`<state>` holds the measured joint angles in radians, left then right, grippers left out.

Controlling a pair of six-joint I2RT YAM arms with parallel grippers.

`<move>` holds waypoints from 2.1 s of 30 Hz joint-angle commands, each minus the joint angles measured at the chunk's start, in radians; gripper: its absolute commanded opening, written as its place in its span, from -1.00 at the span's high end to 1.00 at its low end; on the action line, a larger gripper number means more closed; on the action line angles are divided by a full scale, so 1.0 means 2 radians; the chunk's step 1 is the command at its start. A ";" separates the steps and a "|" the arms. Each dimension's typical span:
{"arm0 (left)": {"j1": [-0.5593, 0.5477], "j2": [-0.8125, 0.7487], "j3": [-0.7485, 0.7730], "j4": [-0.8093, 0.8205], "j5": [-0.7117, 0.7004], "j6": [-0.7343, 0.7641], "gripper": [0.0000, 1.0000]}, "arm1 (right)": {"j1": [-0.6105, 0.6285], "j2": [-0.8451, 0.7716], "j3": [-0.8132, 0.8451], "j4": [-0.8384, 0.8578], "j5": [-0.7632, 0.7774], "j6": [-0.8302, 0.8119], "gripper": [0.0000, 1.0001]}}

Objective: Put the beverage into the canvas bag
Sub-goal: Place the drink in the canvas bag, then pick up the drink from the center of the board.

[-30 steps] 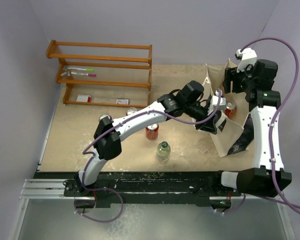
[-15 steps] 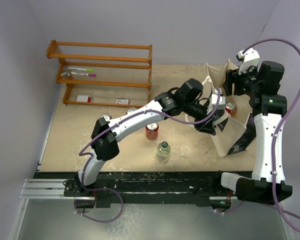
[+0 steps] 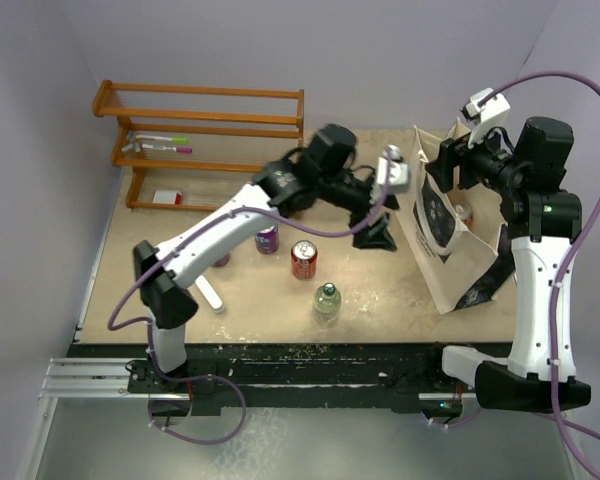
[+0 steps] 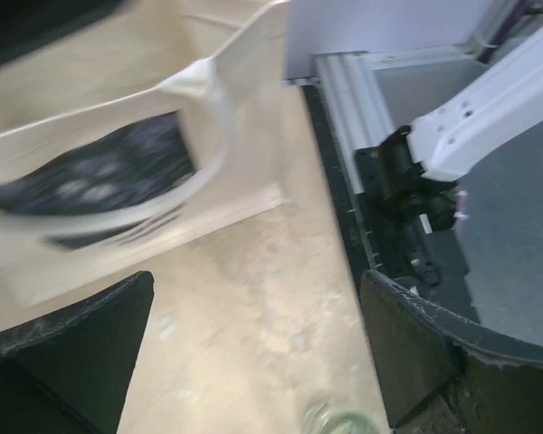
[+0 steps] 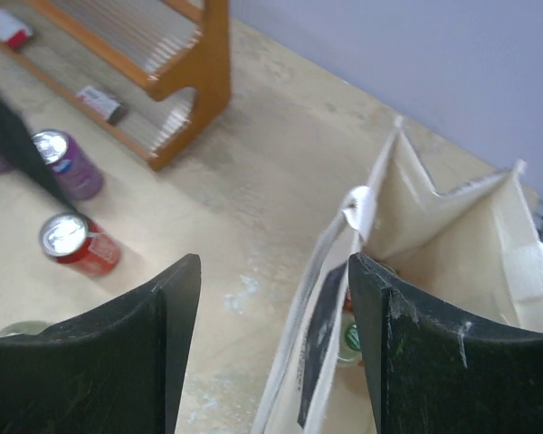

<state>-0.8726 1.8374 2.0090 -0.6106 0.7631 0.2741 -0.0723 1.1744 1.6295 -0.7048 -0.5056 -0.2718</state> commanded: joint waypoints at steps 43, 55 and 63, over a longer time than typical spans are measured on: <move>0.444 -0.250 -0.333 0.040 -0.018 -0.014 -0.98 | 0.406 0.049 -0.283 0.045 -0.039 -0.160 -0.31; 0.445 -0.235 -0.322 0.038 -0.009 -0.023 -0.98 | 0.409 0.057 -0.305 0.050 -0.045 -0.167 -0.05; 0.446 -0.233 -0.326 0.042 -0.008 -0.026 -0.98 | 0.410 0.054 -0.307 0.056 -0.062 -0.157 0.09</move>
<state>0.0071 1.3735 1.3369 -0.5697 0.7151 0.2436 0.7406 1.2892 1.0203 -0.6167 -0.5980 -0.5987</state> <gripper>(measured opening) 0.990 0.477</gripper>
